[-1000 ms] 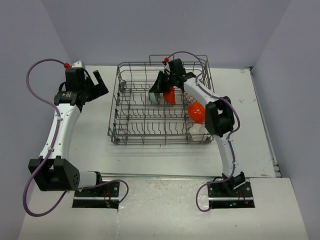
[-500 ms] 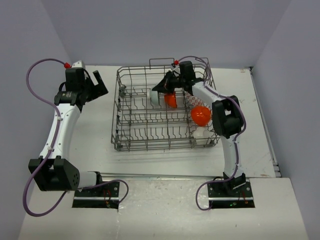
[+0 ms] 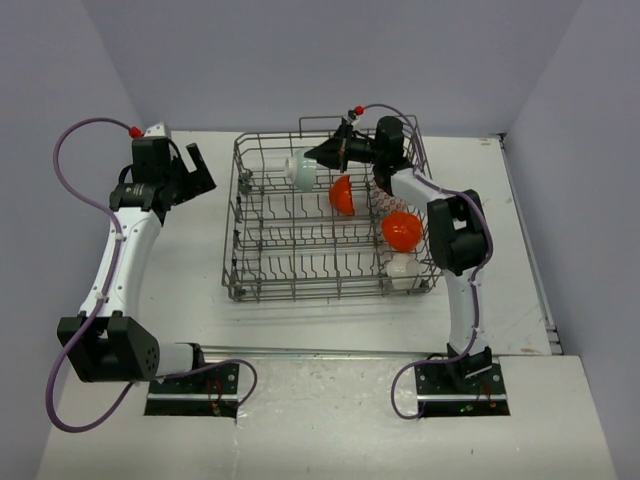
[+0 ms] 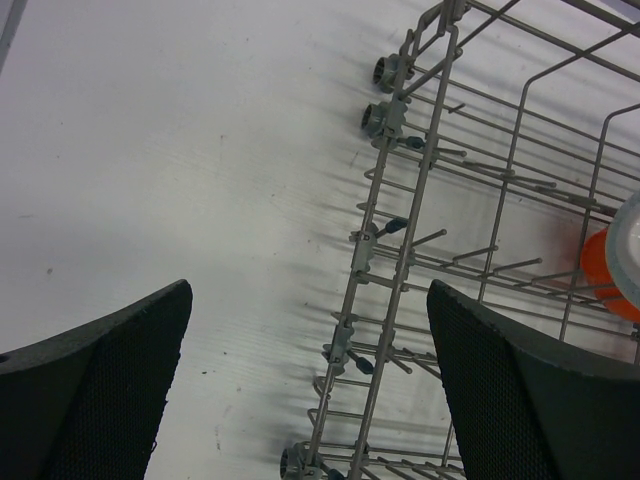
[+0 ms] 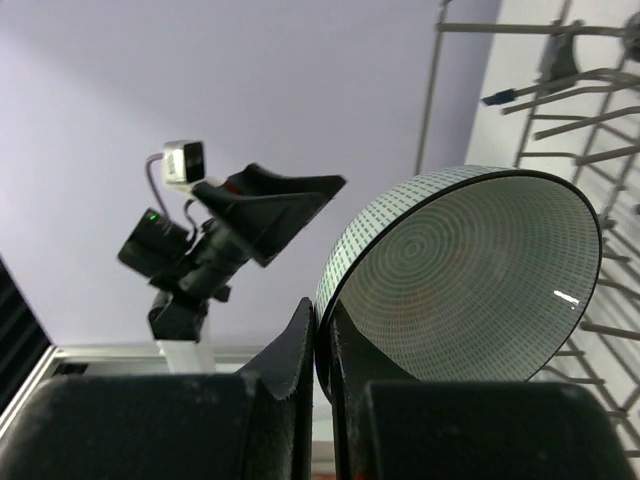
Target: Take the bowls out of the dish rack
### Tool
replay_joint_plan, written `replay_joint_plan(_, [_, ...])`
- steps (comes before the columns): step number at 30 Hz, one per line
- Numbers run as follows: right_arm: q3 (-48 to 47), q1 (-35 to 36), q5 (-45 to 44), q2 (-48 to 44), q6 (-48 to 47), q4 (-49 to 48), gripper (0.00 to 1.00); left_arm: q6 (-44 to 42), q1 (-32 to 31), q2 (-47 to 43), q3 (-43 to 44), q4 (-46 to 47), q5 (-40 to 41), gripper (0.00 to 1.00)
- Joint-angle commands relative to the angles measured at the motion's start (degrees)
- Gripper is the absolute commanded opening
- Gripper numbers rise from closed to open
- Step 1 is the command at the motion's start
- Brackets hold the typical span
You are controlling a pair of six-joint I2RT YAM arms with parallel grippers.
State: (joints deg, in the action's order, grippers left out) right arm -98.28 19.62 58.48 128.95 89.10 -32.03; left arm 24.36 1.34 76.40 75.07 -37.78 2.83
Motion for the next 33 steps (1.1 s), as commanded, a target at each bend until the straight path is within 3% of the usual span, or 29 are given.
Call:
replay_joint_plan(1, [-2.18,-0.63,4.01,-2.29,8.55,-9.8,0.0,-0.98,-0.38,-0.02,0.25,2.18,-0.02,1.0])
replay_joint_plan(5, [-3.67,-0.37,6.03,-4.65,4.45,-6.92,0.0,-0.54,-0.29,0.33,0.69,2.53,-0.37,1.0])
replay_joint_plan(7, [-6.2,-0.19,6.56,-6.77,-1.7,3.95,0.0,-0.45,-0.29,0.42,0.87,2.71,-0.63,1.0])
replay_joint_plan(11, [-17.97,-0.1,4.81,-10.46,-24.08,31.19,0.0,-0.01,-0.29,0.68,1.22,3.32,-1.33,1.0])
replay_joint_plan(12, [-20.61,-0.1,3.93,-11.16,-26.93,41.25,0.0,0.16,-0.29,0.77,1.4,3.33,-1.6,1.0])
replay_joint_plan(16, [-34.75,-0.54,-2.83,-12.75,-38.28,60.65,0.0,0.43,-0.29,0.94,2.97,3.33,-2.57,1.0])
replay_joint_plan(22, [-34.8,-2.83,-19.43,-21.34,-50.15,76.31,0.0,1.22,-0.38,1.82,5.44,3.59,-6.52,1.0])
replay_joint_plan(26, [-33.21,-4.76,-36.63,-27.5,-57.7,84.58,0.0,0.87,-0.55,3.83,7.37,3.85,-9.68,1.0])
replay_joint_plan(27, [-30.33,-5.46,-45.64,-29.09,-58.51,86.07,0.0,0.87,-0.47,4.37,7.72,4.11,-9.95,1.0])
replay_joint_plan(33, [-19.43,-10.29,-68.54,-36.92,-60.44,90.38,0.0,0.52,-0.73,7.97,8.87,5.26,-11.35,1.0])
